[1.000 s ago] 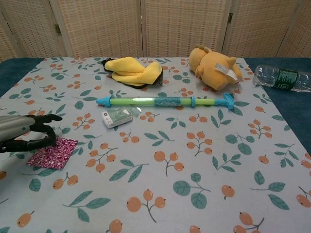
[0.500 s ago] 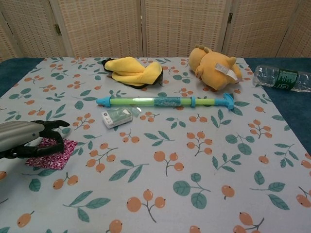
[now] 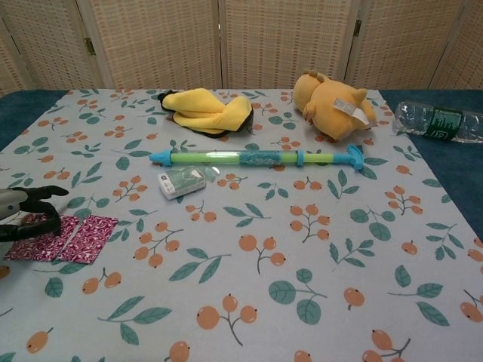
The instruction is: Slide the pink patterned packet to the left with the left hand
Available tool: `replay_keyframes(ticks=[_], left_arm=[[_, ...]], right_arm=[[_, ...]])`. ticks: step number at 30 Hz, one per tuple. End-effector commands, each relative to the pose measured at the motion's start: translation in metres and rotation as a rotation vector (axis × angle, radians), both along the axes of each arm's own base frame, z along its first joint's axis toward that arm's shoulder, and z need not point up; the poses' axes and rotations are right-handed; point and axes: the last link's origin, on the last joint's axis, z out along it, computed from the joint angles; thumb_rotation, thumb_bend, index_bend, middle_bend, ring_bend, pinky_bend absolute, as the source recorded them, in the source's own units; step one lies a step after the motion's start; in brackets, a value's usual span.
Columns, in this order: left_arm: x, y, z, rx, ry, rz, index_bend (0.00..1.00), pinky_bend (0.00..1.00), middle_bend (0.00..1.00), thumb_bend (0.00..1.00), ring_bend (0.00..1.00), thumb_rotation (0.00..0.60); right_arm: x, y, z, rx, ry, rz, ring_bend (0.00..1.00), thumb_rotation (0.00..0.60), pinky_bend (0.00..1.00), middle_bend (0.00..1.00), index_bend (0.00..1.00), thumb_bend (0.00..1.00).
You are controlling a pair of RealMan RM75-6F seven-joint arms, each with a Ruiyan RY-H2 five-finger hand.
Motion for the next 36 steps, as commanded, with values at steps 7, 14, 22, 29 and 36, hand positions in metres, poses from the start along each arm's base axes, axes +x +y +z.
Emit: replay_keyframes(ticks=[7,14,22,29,36], left_arm=[[0.005,-0.005,0.007,0.010,-0.022,-0.019,0.38,0.00,0.00,0.29,0.00,0.053],[0.000,-0.007,0.005,-0.007,-0.007,-0.002,0.38,0.00,0.00,0.29,0.00,0.053],[-0.005,-0.008,0.002,-0.010,-0.003,0.018,0.38,0.00,0.00,0.29,0.00,0.053],[-0.019,-0.011,0.009,0.008,0.008,0.067,0.38,0.00,0.00,0.29,0.00,0.052],[-0.032,-0.014,0.023,0.047,0.010,0.106,0.38,0.00,0.00,0.29,0.00,0.052]], right_arm=[[0.001,0.002,0.002,-0.006,-0.002,0.007,0.00,0.574,0.00,0.00,0.00,0.52],[0.000,0.005,0.002,-0.006,-0.004,0.002,0.00,0.574,0.00,0.00,0.00,0.52],[0.001,0.003,0.001,-0.004,-0.005,0.006,0.00,0.573,0.00,0.00,0.00,0.52],[0.000,0.002,0.001,-0.005,-0.007,0.003,0.00,0.575,0.00,0.00,0.00,0.52],[0.002,0.000,-0.003,0.002,-0.010,0.010,0.00,0.574,0.00,0.00,0.00,0.52]])
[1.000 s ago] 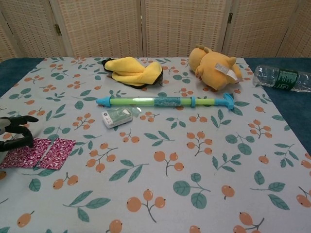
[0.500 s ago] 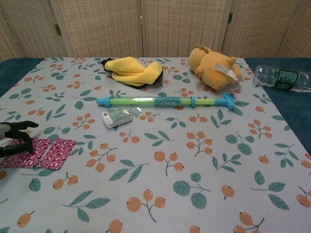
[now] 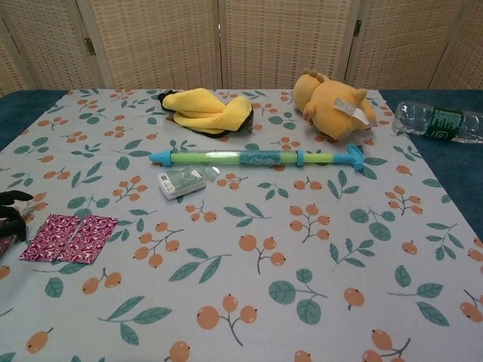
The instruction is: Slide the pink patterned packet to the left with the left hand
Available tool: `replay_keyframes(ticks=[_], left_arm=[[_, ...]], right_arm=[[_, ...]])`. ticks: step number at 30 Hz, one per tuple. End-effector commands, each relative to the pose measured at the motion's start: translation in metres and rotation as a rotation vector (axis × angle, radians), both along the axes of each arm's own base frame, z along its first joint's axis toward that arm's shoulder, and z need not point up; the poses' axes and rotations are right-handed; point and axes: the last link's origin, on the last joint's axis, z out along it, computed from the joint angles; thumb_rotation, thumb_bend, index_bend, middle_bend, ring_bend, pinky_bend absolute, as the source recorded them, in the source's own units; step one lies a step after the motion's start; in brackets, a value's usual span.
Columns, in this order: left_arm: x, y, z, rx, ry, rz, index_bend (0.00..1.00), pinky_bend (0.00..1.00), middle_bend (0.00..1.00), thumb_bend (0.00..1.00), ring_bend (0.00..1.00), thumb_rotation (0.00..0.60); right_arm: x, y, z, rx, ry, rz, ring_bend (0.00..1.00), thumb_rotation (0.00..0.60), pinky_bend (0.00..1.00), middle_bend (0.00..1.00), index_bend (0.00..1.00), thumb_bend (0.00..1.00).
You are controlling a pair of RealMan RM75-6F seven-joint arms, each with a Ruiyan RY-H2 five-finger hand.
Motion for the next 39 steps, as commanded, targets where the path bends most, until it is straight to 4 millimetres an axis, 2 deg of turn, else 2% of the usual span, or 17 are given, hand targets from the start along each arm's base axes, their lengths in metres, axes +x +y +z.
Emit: replay_keyframes(ticks=[1,9,11,15,17,19,28,39], left_arm=[[-0.004,-0.001,0.005,0.014,0.000,0.013,0.38,0.00,0.00,0.29,0.00,0.054],[0.006,-0.004,0.008,0.029,-0.048,-0.013,0.37,0.00,0.00,0.29,0.00,0.052],[0.012,-0.002,0.006,0.024,-0.054,-0.037,0.36,0.00,0.00,0.29,0.00,0.074],[0.022,0.006,0.000,0.014,-0.053,-0.077,0.33,0.00,0.00,0.31,0.00,0.220],[0.030,0.011,-0.003,0.006,-0.062,-0.098,0.32,0.00,0.00,0.31,0.00,0.360],[0.037,0.017,-0.005,0.003,-0.060,-0.129,0.31,0.00,0.00,0.32,0.00,0.463],[0.058,0.032,-0.022,-0.070,-0.009,-0.206,0.25,0.00,0.00,0.31,0.00,0.469],[0.060,0.032,-0.028,-0.131,0.061,-0.218,0.18,0.00,0.00,0.30,0.00,0.468]], right_arm=[[0.000,-0.001,0.000,0.001,-0.001,0.002,0.00,0.574,0.00,0.00,0.00,0.52],[0.001,0.001,0.001,-0.002,-0.001,0.006,0.00,0.575,0.00,0.00,0.00,0.52],[0.000,0.002,0.001,-0.005,-0.001,0.006,0.00,0.575,0.00,0.00,0.00,0.52],[-0.002,0.004,0.003,-0.008,-0.001,0.000,0.00,0.574,0.00,0.00,0.00,0.52],[-0.003,0.005,0.004,-0.011,-0.001,-0.003,0.00,0.575,0.00,0.00,0.00,0.52],[-0.004,0.006,0.005,-0.013,-0.002,-0.007,0.00,0.576,0.00,0.00,0.00,0.52],[-0.009,0.008,0.006,-0.017,-0.004,-0.016,0.00,0.574,0.00,0.00,0.00,0.52],[-0.012,0.011,0.007,-0.019,-0.007,-0.027,0.00,0.574,0.00,0.00,0.00,0.52]])
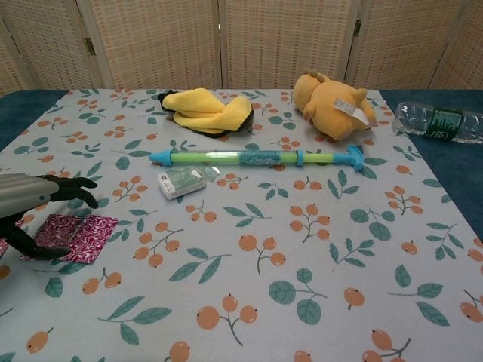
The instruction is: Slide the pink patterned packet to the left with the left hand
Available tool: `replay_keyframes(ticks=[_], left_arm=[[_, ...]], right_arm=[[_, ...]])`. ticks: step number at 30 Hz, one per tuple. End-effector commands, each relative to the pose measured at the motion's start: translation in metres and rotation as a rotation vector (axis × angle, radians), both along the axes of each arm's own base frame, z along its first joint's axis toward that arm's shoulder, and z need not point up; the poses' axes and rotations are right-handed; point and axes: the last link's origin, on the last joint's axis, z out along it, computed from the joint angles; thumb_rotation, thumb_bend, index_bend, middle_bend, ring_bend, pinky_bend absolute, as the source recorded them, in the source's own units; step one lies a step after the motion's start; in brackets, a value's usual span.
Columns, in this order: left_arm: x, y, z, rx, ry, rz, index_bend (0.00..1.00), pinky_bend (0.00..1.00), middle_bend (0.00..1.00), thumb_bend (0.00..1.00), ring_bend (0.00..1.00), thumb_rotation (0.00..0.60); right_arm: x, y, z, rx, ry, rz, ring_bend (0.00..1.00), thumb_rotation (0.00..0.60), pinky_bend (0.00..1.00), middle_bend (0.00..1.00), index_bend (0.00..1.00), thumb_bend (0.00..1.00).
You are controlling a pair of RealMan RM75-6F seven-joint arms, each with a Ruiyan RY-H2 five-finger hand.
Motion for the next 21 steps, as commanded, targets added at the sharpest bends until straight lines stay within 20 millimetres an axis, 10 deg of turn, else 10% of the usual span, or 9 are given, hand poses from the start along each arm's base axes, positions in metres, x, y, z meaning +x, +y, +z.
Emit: replay_keyframes(ticks=[1,21], left_arm=[[0.000,-0.002,0.000,-0.010,0.010,0.002,0.18,0.00,0.00,0.30,0.00,0.468],[0.003,-0.003,-0.011,-0.018,0.052,-0.037,0.16,0.00,0.00,0.29,0.00,0.465]], right_arm=[[0.000,0.000,0.000,0.001,0.000,0.000,0.00,0.575,0.00,0.00,0.00,0.52],[-0.003,0.000,0.000,-0.002,-0.002,-0.007,0.00,0.575,0.00,0.00,0.00,0.52]])
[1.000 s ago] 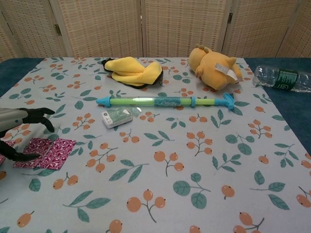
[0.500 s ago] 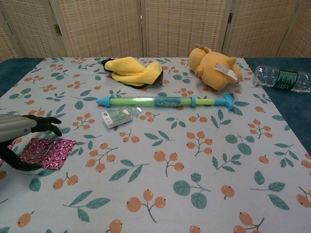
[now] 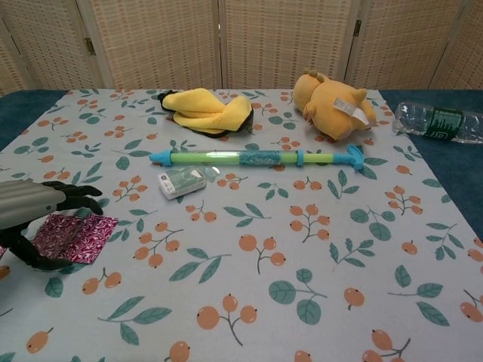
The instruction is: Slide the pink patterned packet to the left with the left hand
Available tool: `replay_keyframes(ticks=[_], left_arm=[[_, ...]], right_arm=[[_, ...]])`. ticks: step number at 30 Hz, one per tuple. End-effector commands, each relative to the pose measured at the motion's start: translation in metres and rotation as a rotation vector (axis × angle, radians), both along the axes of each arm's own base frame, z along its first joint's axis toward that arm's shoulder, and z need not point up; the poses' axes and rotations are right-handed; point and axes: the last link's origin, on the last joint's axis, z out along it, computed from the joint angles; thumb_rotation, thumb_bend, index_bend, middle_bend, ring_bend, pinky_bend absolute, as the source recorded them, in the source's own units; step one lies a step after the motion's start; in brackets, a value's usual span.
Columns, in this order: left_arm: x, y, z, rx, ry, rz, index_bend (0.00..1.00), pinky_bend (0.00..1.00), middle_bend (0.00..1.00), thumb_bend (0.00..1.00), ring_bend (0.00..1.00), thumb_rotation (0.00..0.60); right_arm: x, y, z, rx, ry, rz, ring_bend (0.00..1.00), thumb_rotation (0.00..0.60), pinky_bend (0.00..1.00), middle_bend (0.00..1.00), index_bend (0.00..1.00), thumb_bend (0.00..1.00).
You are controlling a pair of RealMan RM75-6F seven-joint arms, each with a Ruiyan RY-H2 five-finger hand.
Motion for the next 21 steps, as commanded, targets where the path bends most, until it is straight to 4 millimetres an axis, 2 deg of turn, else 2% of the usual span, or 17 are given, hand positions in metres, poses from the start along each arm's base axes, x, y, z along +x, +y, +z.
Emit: replay_keyframes(ticks=[1,8,21], left_arm=[[0.0003,0.0006,-0.0011,0.002,0.002,-0.002,0.16,0.00,0.00,0.29,0.00,0.467],[0.0008,0.0007,-0.0045,-0.003,0.014,-0.004,0.15,0.00,0.00,0.29,0.00,0.465],[-0.0017,0.0022,-0.0057,0.000,0.024,0.005,0.21,0.00,0.00,0.29,0.00,0.469]], right_arm=[[-0.0001,-0.0001,0.0001,-0.001,0.000,0.000,0.00,0.576,0.00,0.00,0.00,0.52],[-0.0006,-0.0005,-0.0004,0.002,-0.001,-0.002,0.00,0.573,0.00,0.00,0.00,0.52],[-0.0009,-0.0011,-0.0007,0.003,-0.002,-0.004,0.00,0.576,0.00,0.00,0.00,0.52]])
